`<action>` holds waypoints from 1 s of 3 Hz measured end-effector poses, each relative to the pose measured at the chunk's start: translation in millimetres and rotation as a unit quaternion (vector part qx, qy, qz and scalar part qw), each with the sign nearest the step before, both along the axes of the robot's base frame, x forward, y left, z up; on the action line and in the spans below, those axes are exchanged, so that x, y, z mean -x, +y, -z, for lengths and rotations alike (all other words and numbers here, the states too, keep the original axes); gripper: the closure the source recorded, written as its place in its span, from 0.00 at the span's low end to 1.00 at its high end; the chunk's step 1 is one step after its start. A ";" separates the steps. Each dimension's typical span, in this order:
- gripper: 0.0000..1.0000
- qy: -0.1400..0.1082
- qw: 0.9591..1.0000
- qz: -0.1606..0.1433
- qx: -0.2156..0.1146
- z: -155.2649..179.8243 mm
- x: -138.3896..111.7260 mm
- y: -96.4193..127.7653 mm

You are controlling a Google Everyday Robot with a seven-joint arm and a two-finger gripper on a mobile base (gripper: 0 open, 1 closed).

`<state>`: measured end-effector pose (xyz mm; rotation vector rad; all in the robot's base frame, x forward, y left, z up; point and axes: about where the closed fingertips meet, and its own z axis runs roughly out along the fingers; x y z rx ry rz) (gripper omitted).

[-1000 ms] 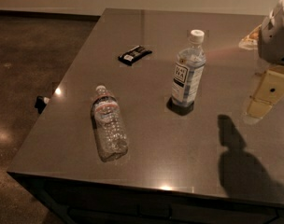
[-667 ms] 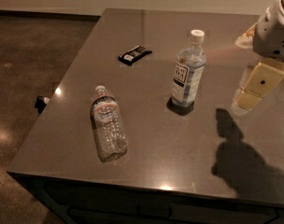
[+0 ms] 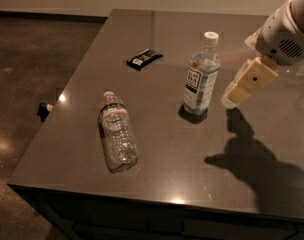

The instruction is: Knock blue plastic bottle over

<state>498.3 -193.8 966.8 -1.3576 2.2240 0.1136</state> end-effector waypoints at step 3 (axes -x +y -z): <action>0.00 -0.022 0.991 0.017 -0.133 8.7 -39.6 47.6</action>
Offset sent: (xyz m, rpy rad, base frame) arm 0.0452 0.0461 -0.0053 0.2679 -0.0432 -0.0528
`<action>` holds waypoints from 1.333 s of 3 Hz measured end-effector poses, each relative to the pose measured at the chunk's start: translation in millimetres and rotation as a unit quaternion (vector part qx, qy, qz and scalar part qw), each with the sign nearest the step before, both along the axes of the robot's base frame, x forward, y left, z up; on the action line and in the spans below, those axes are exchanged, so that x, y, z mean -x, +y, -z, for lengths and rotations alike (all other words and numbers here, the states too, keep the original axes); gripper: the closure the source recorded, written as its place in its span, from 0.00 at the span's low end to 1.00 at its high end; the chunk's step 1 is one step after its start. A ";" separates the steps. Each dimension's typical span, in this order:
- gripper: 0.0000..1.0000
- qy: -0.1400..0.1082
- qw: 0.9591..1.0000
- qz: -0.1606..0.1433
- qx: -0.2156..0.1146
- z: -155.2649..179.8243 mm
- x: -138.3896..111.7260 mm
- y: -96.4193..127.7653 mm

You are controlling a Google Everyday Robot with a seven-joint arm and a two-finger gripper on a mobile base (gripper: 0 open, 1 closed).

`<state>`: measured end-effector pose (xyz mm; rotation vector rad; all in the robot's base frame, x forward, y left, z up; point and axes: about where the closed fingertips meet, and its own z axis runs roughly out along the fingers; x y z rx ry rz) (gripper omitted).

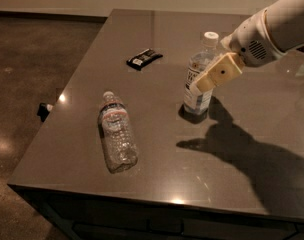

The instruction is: Knock blue plastic bottle over

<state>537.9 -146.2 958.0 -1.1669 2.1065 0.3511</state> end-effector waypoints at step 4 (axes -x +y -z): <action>0.98 0.010 0.999 0.034 -0.026 -35.2 -31.4 -17.5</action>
Offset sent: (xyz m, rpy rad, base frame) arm 0.0180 -0.0001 0.0053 0.1684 -0.0077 -0.0289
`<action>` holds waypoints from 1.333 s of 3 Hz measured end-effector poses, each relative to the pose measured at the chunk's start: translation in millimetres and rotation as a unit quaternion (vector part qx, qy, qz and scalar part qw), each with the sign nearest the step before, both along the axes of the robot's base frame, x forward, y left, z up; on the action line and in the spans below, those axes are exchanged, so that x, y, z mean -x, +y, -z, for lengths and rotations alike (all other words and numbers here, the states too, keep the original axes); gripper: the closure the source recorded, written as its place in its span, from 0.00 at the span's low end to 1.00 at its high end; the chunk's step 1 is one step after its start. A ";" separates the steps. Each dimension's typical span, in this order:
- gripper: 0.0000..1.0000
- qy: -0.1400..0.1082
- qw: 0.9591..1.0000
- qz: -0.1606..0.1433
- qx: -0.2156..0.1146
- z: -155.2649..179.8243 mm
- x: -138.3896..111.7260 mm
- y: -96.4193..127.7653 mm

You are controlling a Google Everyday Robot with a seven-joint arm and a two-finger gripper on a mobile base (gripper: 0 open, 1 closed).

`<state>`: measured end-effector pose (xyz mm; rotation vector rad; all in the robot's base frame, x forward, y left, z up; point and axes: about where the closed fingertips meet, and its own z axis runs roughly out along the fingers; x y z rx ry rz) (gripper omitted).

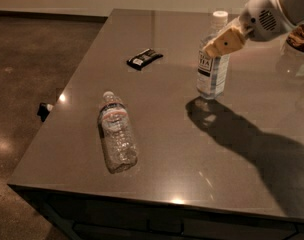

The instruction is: Knock blue plastic bottle over

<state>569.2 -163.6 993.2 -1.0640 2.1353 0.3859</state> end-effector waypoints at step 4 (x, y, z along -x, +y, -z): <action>0.86 0.086 0.931 -0.143 0.325 32.3 -56.0 28.3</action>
Offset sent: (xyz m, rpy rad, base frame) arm 0.0489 0.0049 -0.0086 -0.6252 0.2366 0.1889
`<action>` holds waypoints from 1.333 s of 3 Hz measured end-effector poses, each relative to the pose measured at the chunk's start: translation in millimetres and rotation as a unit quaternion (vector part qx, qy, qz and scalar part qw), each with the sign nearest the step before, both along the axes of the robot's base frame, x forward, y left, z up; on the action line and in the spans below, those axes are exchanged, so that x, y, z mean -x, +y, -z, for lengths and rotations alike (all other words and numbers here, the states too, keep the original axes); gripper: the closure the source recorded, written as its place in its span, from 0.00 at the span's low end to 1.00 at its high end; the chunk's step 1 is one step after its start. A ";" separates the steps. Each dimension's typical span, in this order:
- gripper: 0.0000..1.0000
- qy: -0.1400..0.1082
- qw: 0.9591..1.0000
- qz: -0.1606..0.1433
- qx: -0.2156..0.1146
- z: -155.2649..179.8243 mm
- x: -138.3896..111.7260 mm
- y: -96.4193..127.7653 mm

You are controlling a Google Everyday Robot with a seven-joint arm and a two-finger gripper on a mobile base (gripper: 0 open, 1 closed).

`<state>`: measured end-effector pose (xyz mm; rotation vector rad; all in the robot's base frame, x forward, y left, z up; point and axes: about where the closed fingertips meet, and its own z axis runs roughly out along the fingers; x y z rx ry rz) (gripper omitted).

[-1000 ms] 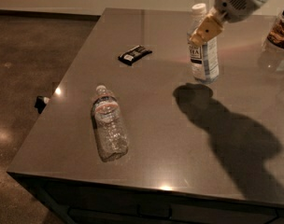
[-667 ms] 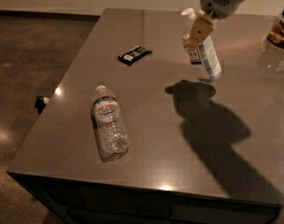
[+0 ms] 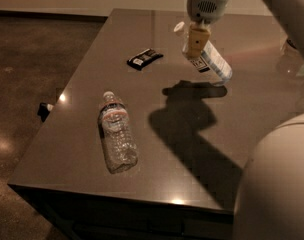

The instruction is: Knock blue plastic bottle over

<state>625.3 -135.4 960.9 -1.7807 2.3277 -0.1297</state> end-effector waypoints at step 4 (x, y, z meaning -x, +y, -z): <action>0.00 0.097 0.979 -0.130 0.127 89.7 15.5 9.5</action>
Offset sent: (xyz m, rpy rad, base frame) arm -0.0492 -0.0016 -0.0749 -0.3350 0.3250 0.2820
